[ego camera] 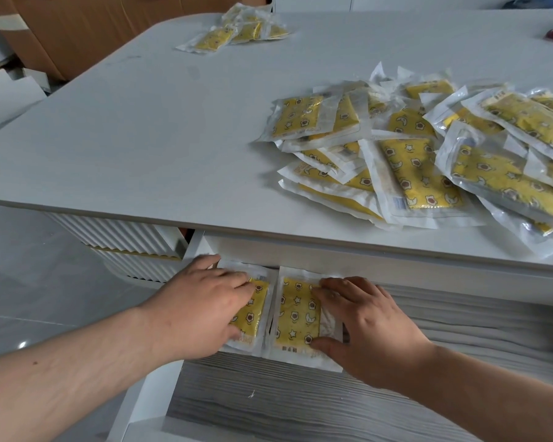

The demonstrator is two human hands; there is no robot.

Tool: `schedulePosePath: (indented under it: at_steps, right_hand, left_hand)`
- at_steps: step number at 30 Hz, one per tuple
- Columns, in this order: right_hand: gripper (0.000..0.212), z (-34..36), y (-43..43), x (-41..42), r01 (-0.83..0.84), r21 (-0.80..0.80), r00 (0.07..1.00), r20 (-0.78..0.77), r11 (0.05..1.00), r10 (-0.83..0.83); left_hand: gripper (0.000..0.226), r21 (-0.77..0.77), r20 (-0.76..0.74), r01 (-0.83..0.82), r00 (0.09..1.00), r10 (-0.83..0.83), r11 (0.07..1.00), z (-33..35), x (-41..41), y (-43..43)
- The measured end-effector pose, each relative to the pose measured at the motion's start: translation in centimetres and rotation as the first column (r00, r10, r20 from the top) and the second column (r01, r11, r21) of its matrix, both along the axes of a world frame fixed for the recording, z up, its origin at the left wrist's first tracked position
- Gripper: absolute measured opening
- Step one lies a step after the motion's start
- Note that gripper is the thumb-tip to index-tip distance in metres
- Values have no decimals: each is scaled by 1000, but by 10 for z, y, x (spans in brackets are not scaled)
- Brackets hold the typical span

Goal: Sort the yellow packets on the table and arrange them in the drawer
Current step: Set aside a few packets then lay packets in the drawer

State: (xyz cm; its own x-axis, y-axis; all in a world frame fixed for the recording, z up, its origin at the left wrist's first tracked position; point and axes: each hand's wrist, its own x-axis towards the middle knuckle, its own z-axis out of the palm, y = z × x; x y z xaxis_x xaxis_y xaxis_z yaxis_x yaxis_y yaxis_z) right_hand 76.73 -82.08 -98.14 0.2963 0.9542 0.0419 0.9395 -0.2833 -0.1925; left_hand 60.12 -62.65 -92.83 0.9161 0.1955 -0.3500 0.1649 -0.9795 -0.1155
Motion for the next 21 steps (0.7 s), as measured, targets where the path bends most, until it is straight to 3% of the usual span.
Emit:
schedulePosePath:
  at_steps: [10, 15, 21]
  right_hand:
    - [72, 9, 3, 2, 4, -65, 998, -55, 998, -7]
    - [76, 15, 5, 4, -11, -127, 987, -159, 992, -9]
    - [75, 23, 6, 2, -26, -180, 989, -149, 983, -1]
  left_hand:
    - [68, -6, 22, -9, 1000, 9, 1000, -1, 1, 1]
    - [67, 6, 16, -1, 1000, 0, 1000, -3, 3, 5]
    - [63, 9, 9, 4, 1000, -4, 1000, -1, 4, 5]
